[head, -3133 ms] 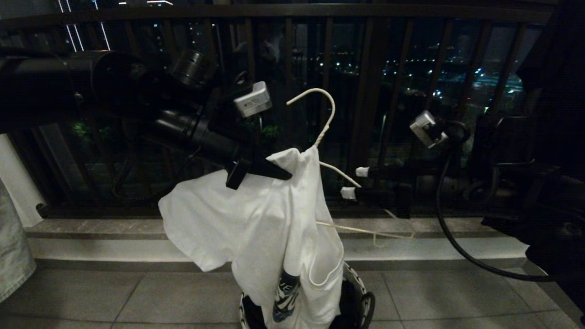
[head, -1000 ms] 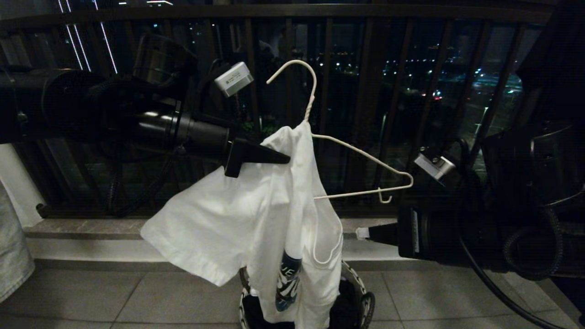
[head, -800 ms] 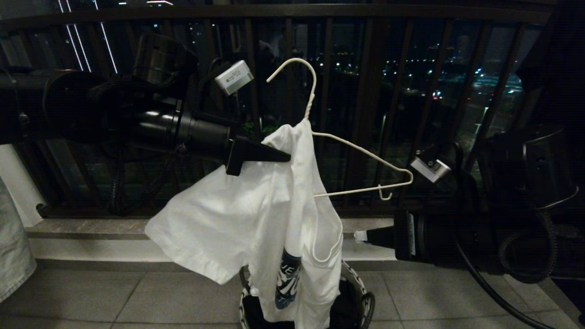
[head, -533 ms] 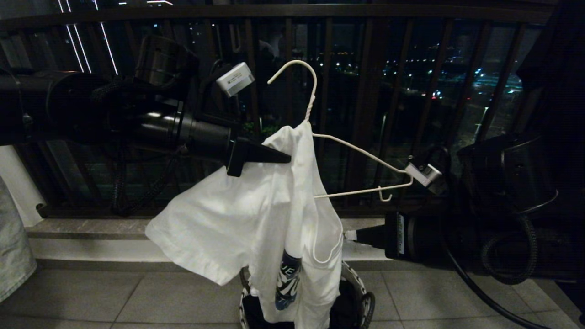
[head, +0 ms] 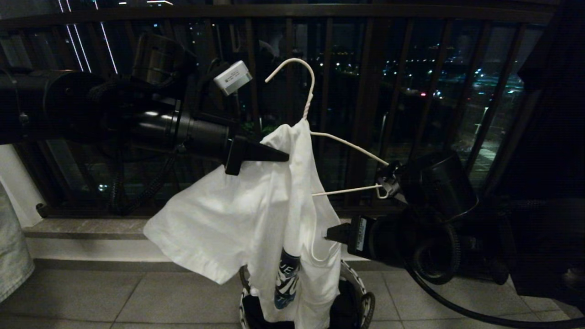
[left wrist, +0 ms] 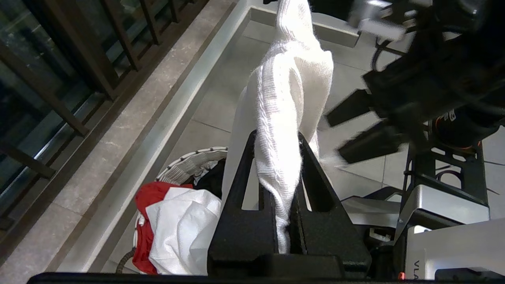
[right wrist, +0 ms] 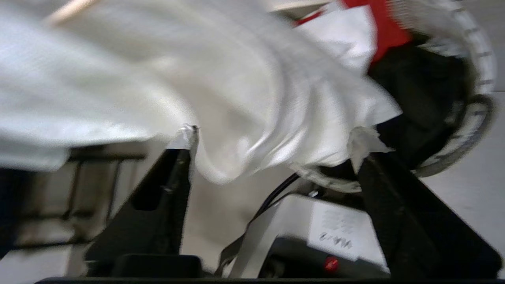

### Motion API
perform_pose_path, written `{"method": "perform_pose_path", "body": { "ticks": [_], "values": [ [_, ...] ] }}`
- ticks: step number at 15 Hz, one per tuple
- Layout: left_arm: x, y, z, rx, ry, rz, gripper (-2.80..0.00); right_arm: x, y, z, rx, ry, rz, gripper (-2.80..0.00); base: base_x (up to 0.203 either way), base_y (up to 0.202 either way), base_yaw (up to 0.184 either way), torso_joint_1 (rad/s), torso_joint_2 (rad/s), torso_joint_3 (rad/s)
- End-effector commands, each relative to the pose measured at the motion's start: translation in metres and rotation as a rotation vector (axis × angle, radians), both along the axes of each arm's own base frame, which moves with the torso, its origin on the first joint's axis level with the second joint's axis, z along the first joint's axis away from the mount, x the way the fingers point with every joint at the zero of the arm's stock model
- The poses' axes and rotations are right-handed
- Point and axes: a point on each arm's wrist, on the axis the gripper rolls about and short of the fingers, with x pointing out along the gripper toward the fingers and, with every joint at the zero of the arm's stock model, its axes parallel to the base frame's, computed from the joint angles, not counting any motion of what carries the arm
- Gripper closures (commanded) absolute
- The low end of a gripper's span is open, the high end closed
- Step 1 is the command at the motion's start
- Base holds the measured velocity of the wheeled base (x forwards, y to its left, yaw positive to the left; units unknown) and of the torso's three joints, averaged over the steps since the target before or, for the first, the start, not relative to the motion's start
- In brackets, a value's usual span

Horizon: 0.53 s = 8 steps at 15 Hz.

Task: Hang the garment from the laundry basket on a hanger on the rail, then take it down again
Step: Hang the clothes on the clothes rack

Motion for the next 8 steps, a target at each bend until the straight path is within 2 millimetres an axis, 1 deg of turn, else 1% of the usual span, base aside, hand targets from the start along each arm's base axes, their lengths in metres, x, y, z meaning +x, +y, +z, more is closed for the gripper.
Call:
{"method": "perform_pose_path", "body": {
  "ticks": [1,4,5,6,8],
  "values": [
    [-0.001,0.001,0.001,-0.002,-0.004,-0.002,0.00,0.010,0.006,-0.015,-0.045,0.021,-0.040,-2.80,0.000,0.000,0.000,0.000,0.00,0.000],
    [0.000,0.002,0.000,-0.009,-0.020,0.001,0.00,0.019,0.010,-0.021,-0.044,-0.024,-0.086,-2.80,0.000,0.000,0.000,0.000,0.00,0.000],
    [0.000,0.002,-0.001,-0.014,-0.029,0.001,0.00,0.021,0.011,-0.023,-0.050,-0.026,-0.095,-1.66,0.000,0.000,0.000,0.000,0.00,0.000],
    [0.000,0.002,-0.001,-0.018,-0.039,0.002,0.00,0.022,0.012,-0.025,-0.053,-0.024,-0.097,0.00,0.000,0.000,0.000,0.000,0.00,0.000],
    [-0.001,0.002,0.000,-0.019,-0.043,0.002,0.00,0.024,0.011,-0.029,-0.064,-0.014,-0.103,0.00,0.000,0.000,0.000,0.000,0.00,0.000]
  ]
}}
